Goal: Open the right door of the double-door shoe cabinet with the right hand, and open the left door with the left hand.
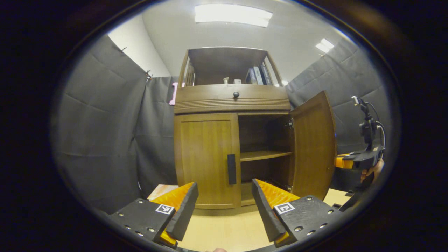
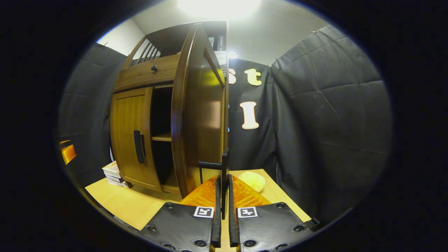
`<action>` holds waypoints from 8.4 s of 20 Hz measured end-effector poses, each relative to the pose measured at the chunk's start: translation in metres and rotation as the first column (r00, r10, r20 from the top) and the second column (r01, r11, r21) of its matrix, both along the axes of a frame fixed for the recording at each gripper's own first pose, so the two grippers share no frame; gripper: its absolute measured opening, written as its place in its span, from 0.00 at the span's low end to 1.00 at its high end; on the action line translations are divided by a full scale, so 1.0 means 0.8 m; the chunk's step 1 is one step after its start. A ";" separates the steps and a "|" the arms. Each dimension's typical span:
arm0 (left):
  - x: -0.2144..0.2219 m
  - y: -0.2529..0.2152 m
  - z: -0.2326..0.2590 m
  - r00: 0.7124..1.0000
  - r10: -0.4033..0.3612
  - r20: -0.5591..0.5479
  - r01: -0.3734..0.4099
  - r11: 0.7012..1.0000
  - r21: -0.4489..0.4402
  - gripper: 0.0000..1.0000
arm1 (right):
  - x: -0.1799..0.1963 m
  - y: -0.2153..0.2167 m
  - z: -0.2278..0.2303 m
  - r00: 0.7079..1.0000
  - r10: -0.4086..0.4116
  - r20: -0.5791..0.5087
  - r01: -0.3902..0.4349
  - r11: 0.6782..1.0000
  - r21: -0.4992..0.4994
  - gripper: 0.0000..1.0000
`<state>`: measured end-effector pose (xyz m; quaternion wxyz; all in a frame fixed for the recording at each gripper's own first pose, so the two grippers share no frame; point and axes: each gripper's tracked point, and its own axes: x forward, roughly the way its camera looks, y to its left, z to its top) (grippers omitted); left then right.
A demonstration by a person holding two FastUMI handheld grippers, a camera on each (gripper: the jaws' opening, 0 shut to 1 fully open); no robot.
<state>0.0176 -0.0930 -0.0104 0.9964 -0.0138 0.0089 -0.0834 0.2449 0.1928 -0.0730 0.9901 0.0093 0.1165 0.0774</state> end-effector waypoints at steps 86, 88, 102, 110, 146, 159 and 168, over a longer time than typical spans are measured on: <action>0.214 -0.009 -0.090 0.987 -0.059 -0.147 0.053 0.998 -0.046 0.17 | -0.099 0.007 0.067 0.995 0.029 0.097 -0.030 0.999 0.014 0.96; 0.203 0.003 -0.090 0.989 -0.043 -0.144 0.038 0.999 -0.039 0.17 | -0.102 0.011 0.069 0.995 0.030 0.100 -0.033 0.999 0.025 0.98; 0.148 0.077 -0.089 0.990 0.030 -0.136 -0.035 0.999 -0.038 0.17 | -0.124 0.047 0.067 0.992 0.085 0.098 -0.090 0.995 0.046 0.96; 0.126 0.128 -0.091 0.986 0.087 -0.142 -0.091 0.996 -0.022 0.17 | -0.123 0.076 0.065 0.986 0.139 0.090 -0.143 0.989 0.043 0.96; -0.051 0.250 -0.049 0.959 0.268 -0.093 -0.258 0.960 0.109 0.15 | -0.149 0.048 0.123 0.973 0.110 0.201 -0.111 0.994 -0.010 0.99; -0.176 0.182 -0.007 0.973 0.224 -0.058 -0.223 0.975 0.020 0.16 | -0.211 0.045 0.107 0.982 0.102 0.159 -0.113 0.992 0.062 0.99; -0.188 0.163 -0.016 0.967 0.247 -0.066 -0.245 0.969 0.036 0.35 | -0.219 0.047 0.109 0.979 0.120 0.164 -0.133 0.988 0.074 0.99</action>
